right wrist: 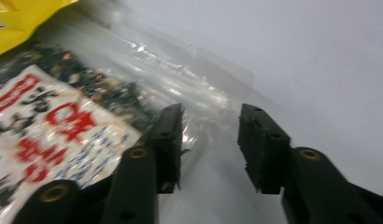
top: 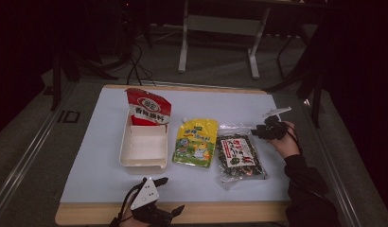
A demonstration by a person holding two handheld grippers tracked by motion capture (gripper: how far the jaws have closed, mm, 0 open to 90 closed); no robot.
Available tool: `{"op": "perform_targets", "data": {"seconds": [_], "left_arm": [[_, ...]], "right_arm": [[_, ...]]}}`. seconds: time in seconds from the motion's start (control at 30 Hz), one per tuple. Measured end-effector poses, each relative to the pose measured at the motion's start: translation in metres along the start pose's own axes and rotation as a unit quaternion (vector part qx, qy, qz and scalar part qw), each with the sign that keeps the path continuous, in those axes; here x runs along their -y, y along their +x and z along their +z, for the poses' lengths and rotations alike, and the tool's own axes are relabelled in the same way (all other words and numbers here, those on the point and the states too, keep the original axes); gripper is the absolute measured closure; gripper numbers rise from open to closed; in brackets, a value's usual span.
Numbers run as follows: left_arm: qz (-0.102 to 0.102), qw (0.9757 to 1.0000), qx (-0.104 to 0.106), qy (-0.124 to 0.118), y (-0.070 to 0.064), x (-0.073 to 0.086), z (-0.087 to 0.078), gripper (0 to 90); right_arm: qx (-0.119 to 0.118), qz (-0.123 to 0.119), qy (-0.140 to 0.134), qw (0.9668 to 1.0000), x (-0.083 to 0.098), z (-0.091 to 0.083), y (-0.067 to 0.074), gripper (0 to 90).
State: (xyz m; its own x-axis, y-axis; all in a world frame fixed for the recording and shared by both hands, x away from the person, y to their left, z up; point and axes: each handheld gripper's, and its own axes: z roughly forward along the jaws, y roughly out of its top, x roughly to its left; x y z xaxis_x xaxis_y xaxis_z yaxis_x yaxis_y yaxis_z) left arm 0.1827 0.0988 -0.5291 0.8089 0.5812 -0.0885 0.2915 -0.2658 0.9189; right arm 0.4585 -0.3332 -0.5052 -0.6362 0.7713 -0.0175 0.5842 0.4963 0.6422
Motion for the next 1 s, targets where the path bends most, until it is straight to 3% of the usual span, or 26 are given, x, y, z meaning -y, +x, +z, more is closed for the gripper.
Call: {"op": "perform_targets", "data": {"seconds": [0.43, 0.63, 0.8, 0.97, 1.0], "left_arm": [[-0.005, 1.0000, -0.004, 0.002, 0.000, 0.002, -0.002, 2.3], [-0.011, 0.9999, -0.005, 0.005, 0.001, 0.005, -0.004, 2.3], [-0.012, 0.9999, -0.005, 0.006, 0.001, 0.005, -0.004, 2.3], [-0.011, 0.9999, -0.003, 0.007, 0.001, 0.005, -0.004, 2.3], [-0.011, 0.9999, -0.003, 0.007, 0.001, 0.005, -0.004, 2.3]], "right_arm": [[-0.014, -0.001, 0.022, 0.9997, -0.020, 0.024, -0.019, 46.1], [-0.042, -0.027, 0.035, 0.9981, -0.026, 0.038, -0.022, 46.2], [-0.060, -0.034, 0.054, 0.9962, -0.025, 0.045, -0.020, 58.6], [-0.046, -0.049, 0.061, 0.9959, -0.021, 0.046, -0.016, 75.7], [-0.028, -0.053, 0.063, 0.9962, -0.021, 0.046, -0.015, 83.6]]}}
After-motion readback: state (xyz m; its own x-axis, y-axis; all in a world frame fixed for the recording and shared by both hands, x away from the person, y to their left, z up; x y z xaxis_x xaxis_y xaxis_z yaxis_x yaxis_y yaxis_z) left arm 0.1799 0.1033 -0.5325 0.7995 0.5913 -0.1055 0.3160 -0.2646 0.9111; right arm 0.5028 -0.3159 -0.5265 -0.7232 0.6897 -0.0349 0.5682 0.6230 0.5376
